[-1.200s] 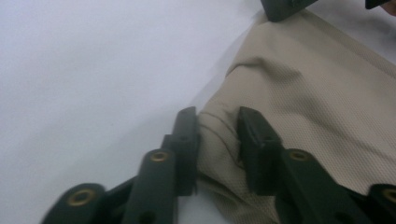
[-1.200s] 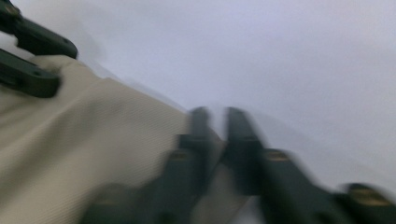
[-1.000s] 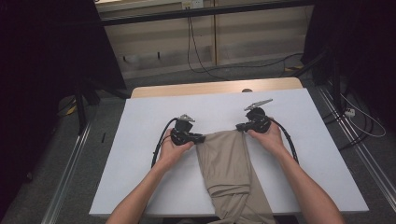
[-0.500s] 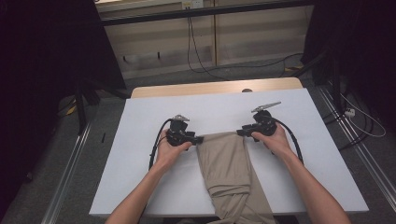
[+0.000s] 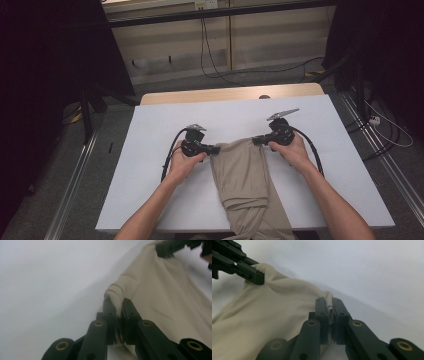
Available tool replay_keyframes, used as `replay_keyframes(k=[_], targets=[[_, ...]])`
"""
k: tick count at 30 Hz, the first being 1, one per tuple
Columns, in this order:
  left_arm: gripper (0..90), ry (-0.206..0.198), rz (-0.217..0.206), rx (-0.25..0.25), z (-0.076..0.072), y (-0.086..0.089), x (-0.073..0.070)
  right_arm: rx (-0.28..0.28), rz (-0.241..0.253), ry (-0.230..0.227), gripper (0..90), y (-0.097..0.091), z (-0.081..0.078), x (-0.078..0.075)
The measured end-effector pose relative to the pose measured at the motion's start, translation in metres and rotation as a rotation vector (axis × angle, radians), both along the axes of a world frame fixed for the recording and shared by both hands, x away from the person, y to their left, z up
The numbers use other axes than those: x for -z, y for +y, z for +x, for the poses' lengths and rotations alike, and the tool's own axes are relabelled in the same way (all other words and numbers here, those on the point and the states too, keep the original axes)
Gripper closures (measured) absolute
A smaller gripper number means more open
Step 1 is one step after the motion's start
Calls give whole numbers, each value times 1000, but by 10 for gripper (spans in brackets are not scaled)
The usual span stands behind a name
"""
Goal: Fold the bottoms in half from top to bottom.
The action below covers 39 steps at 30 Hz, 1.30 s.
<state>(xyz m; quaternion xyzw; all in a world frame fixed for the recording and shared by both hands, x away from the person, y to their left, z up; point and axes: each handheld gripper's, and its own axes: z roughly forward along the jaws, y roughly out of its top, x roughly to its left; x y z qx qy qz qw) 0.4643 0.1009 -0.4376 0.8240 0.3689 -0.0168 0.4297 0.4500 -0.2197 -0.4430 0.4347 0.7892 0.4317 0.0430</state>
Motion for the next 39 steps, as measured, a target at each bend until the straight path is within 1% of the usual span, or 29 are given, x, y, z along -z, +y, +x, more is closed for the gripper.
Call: replay_keyframes(k=[1,2,3,4,6,9,11,14,16,17,19,23,24,27,28,29,30,31,32,33,34,35,36,37,38,39], targets=[[839,-12,-14,-8,2,2,-7,12,6,-16,857,-2,1,-5],[839,-34,-20,-17,4,3,-14,26,19,-27,857,-4,2,-10],[840,-44,-42,-38,7,3,-21,40,38,-40,857,-6,3,-16],[840,-59,-47,-47,10,2,-28,54,49,-53,857,-7,5,-22],[840,-99,-38,-64,17,2,-43,79,50,-85,857,-7,8,-34],[839,-120,-42,-91,31,1,-60,116,61,-122,857,-6,16,-51],[839,-138,-32,-108,39,0,-69,128,67,-139,857,-4,23,-60],[839,-151,-31,-130,52,0,-80,144,65,-158,857,-2,33,-71],[838,-153,-43,-138,60,0,-86,155,69,-174,857,-1,39,-79],[838,-155,-51,-147,65,0,-88,163,73,-179,856,-2,42,-83],[838,-159,-54,-160,73,-3,-92,169,80,-187,856,-3,49,-90],[837,-164,-56,-178,91,-12,-97,196,72,-194,856,-7,64,-102],[837,-162,-67,-183,96,-14,-99,203,67,-195,856,-9,68,-104],[836,-169,-71,-195,108,-20,-103,221,66,-197,856,-13,79,-111],[837,-170,-79,-200,111,-21,-105,223,56,-197,856,-14,82,-114],[836,-168,-93,-208,114,-22,-106,225,54,-202,856,-15,85,-116],[835,-161,-97,-209,117,-22,-105,230,59,-209,855,-15,87,-118],[832,-159,-90,-210,119,-23,-103,233,66,-209,853,-16,90,-118],[822,-155,-83,-216,121,-23,-99,242,61,-202,840,-16,93,-115],[802,-157,-58,-219,122,-24,-96,250,37,-198,801,-16,97,-111],[799,-160,-25,-226,123,-24,-91,280,9,-202,787,-15,99,-106],[769,-155,-16,-237,125,-24,-86,299,-4,-198,788,-15,101,-102],[679,-149,-11,-256,126,-23,-81,301,-2,-191,740,-16,103,-98],[525,-129,-16,-275,127,-23,-76,313,-6,-176,646,-17,104,-94],[373,-107,-9,-270,127,-22,-72,323,-20,-160,566,-17,104,-90],[338,-110,-3,-265,125,-23,-68,322,-25,-150,520,-16,104,-87]])
